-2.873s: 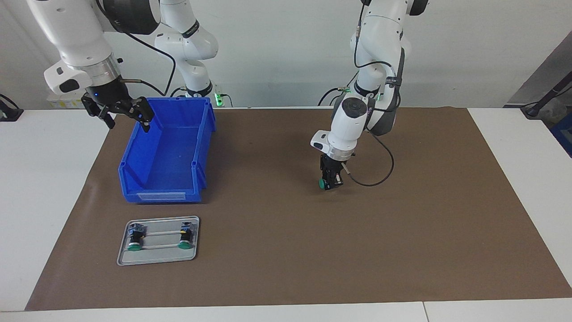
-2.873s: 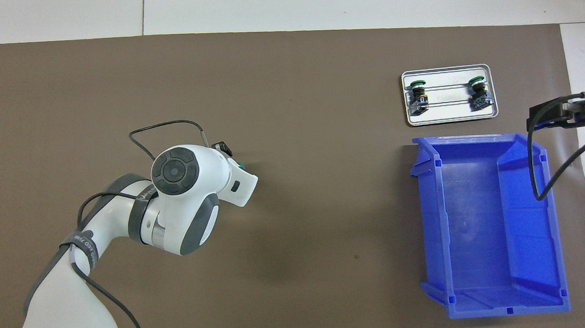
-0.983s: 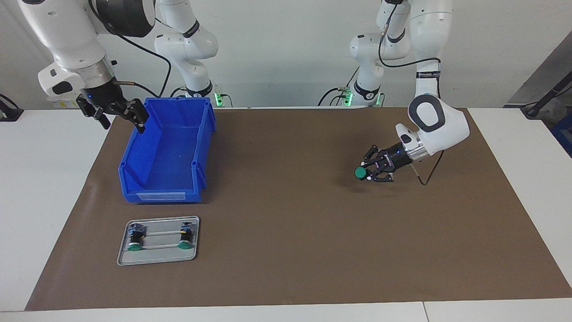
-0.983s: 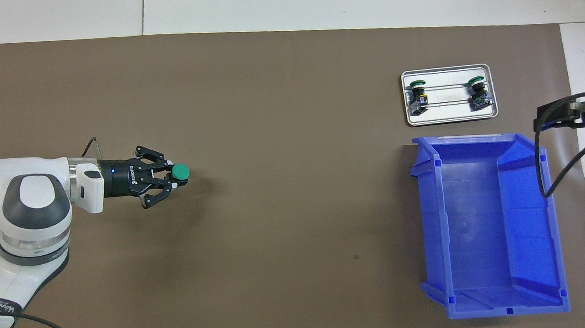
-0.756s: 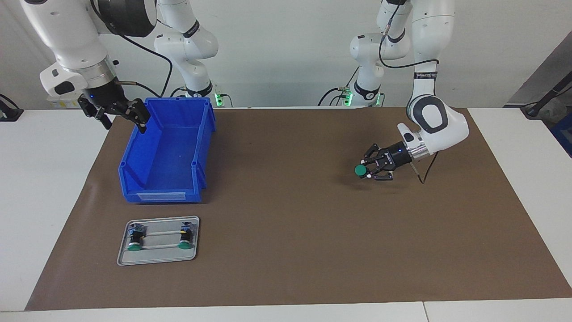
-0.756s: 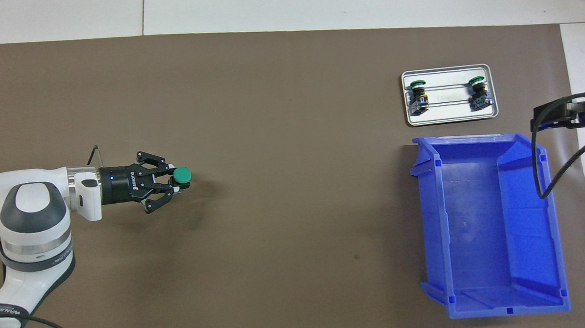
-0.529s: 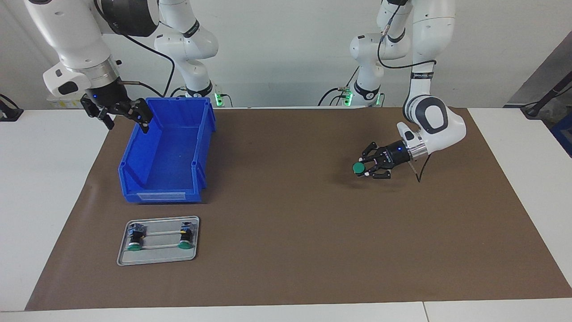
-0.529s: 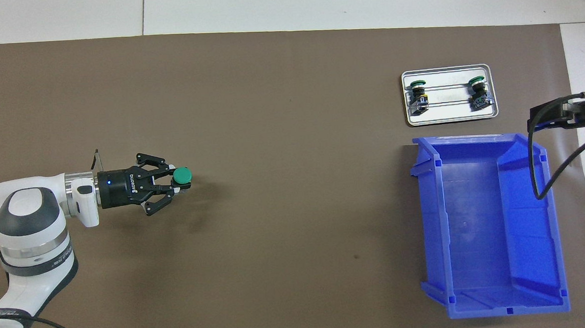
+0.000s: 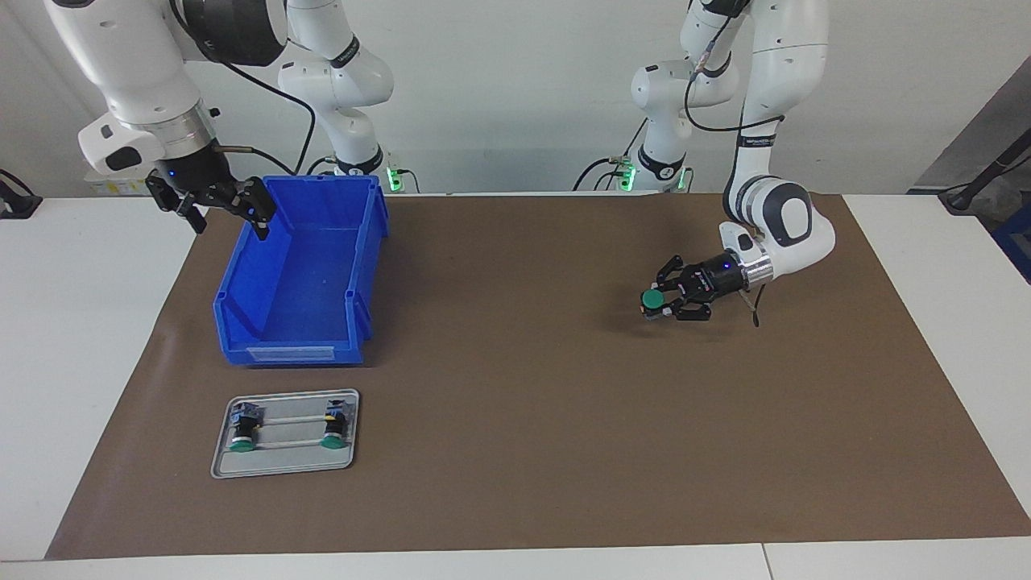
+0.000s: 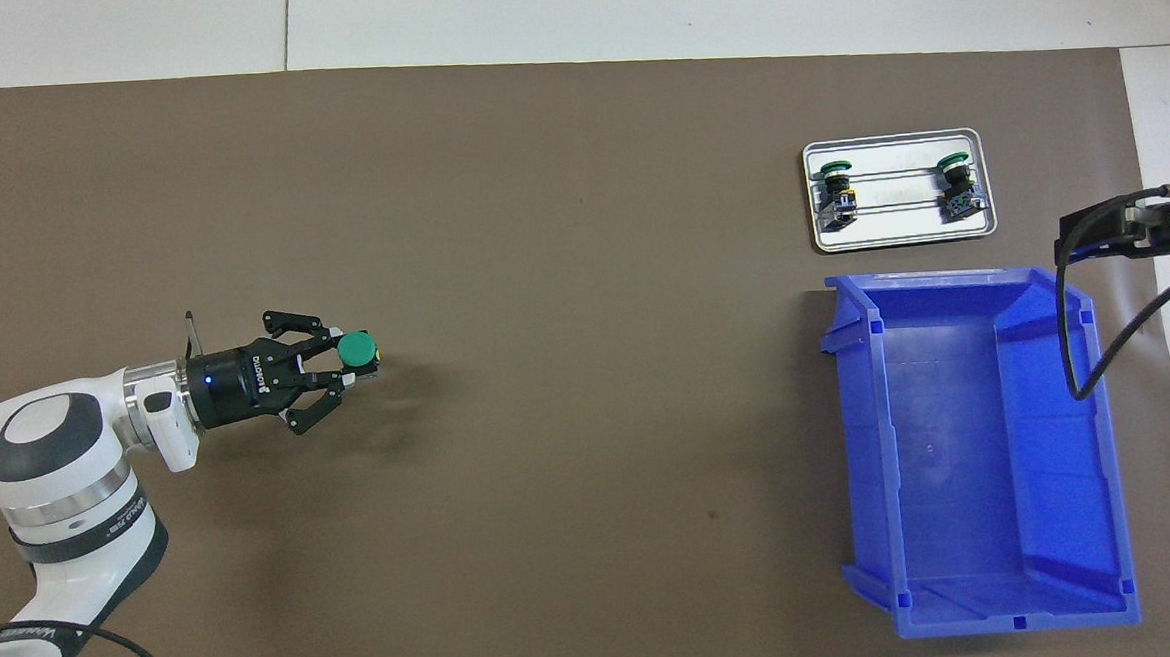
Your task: Place and press button with both arms
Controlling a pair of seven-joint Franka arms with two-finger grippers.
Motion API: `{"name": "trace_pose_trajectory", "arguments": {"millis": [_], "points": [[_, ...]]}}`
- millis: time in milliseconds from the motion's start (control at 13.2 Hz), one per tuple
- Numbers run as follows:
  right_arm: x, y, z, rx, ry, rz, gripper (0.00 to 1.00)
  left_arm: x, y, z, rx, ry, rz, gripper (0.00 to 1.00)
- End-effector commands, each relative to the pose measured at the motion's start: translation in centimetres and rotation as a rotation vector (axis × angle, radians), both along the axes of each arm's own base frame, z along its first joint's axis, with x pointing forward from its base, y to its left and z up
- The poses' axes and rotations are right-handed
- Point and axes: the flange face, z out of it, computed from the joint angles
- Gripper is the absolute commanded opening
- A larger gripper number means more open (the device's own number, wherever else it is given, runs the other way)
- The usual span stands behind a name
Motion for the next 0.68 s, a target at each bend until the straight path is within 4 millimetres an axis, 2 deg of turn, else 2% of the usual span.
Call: {"name": "trace_pose_trajectory", "arguments": {"millis": [0, 151, 302, 378, 454, 605], "points": [[-0.2, -0.3, 0.1, 0.022, 0.0, 0.012, 1.0, -0.8, -0.3, -0.5, -0.043, -0.026, 0.022, 0.19], [-0.2, -0.3, 0.1, 0.022, 0.0, 0.012, 1.0, -0.6, -1.0, -0.7, -0.064, -0.027, 0.05, 0.17], [-0.2, -0.3, 0.1, 0.022, 0.0, 0.012, 1.0, -0.5, -2.6, -1.6, -0.1, -0.026, 0.076, 0.17], [-0.2, -0.3, 0.1, 0.022, 0.0, 0.012, 1.0, -0.6, -3.2, -5.0, -0.131, -0.047, 0.094, 0.17], [-0.2, -0.3, 0.1, 0.022, 0.0, 0.012, 1.0, -0.2, -3.8, -6.9, -0.149, -0.069, 0.094, 0.17], [-0.2, -0.3, 0.1, 0.022, 0.0, 0.012, 1.0, 0.6, -5.0, -6.2, -0.173, -0.082, 0.121, 0.17]]}}
